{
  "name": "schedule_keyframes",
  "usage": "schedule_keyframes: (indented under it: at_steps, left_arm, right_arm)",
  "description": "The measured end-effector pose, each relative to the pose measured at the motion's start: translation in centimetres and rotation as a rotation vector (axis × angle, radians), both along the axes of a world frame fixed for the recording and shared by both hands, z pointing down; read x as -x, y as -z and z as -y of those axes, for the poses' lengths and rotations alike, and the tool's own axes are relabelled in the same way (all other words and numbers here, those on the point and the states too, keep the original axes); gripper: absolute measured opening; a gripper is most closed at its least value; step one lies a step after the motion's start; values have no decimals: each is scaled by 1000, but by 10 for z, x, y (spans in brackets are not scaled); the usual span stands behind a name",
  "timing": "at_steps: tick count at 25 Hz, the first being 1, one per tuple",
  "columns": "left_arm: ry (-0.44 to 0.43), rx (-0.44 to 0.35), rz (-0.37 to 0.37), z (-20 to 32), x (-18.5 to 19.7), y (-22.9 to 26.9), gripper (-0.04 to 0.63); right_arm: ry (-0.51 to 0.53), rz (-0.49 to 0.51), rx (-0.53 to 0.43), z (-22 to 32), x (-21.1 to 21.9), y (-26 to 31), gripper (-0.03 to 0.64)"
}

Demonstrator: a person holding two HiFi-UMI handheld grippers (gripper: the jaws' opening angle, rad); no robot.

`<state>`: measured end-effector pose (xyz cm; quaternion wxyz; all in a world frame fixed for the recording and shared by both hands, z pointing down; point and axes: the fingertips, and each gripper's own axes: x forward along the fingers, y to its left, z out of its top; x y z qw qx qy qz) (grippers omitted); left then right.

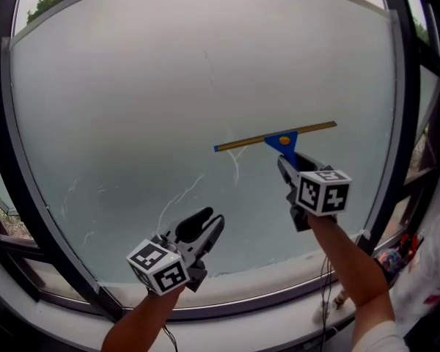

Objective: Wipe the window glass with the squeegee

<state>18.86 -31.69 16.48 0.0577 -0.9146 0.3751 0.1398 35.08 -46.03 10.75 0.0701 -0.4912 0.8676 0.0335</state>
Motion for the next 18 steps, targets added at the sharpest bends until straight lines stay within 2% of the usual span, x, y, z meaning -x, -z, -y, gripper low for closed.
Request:
schedule_keyframes:
  at_steps: [4, 11, 13, 18]
  left_arm:
    - [48, -70, 36, 7, 4, 37, 153]
    - [108, -169, 92, 16, 5, 93, 132]
    - [117, -186, 107, 17, 6, 104, 129]
    - [144, -191, 87, 24, 13, 123, 124]
  right_arm:
    - [-43, -2, -72, 22, -5, 66, 149]
    - [-26, 89, -146, 44, -11, 169, 149]
    - [-26, 104, -170, 46, -14, 193, 149]
    - [-5, 111, -217, 50, -13, 250, 149]
